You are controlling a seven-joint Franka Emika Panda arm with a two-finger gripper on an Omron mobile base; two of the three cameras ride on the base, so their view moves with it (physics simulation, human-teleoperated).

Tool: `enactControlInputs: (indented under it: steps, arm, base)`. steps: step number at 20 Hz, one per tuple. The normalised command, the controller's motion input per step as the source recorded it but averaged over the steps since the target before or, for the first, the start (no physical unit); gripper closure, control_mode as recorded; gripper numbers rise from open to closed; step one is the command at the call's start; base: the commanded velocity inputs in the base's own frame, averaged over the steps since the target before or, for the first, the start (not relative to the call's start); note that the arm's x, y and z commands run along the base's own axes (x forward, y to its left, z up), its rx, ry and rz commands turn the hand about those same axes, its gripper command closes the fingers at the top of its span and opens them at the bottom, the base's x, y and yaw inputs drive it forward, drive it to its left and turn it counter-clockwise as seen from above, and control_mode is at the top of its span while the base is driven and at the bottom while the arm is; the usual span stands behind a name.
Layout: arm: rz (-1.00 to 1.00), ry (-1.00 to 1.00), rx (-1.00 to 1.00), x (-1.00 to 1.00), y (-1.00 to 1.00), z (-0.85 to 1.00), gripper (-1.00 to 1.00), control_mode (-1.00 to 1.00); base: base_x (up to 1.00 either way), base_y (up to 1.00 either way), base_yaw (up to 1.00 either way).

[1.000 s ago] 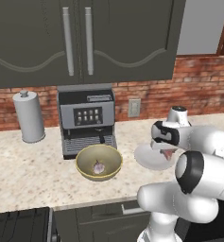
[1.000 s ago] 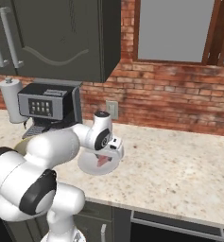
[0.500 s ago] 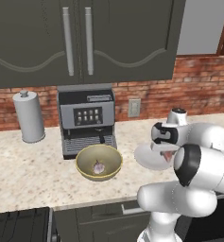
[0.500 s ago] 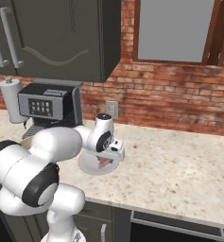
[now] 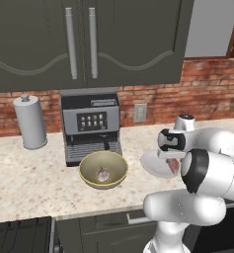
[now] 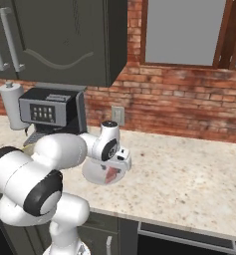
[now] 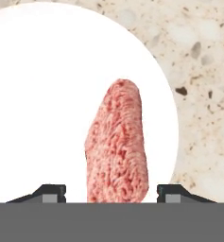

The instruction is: Place the steak on the plate and place the garlic on the same plate.

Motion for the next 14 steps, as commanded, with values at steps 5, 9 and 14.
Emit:
enactControlInputs:
  steps: [5,9,14]
  arm:
    - [0.0,0.0,0.0,0.0,0.09,0.25,-1.0,-1.0]
    - [0.0,-0.01,0.0,-0.21,0.47,0.66,-1.0,-1.0]
    - [0.0,0.0,0.0,-0.29,0.89,0.42,-1.0,-1.0]
  base:
    - [0.0,0.0,0.0]
    - [0.0,0.0,0.0]
    - [0.0,0.0,0.0]
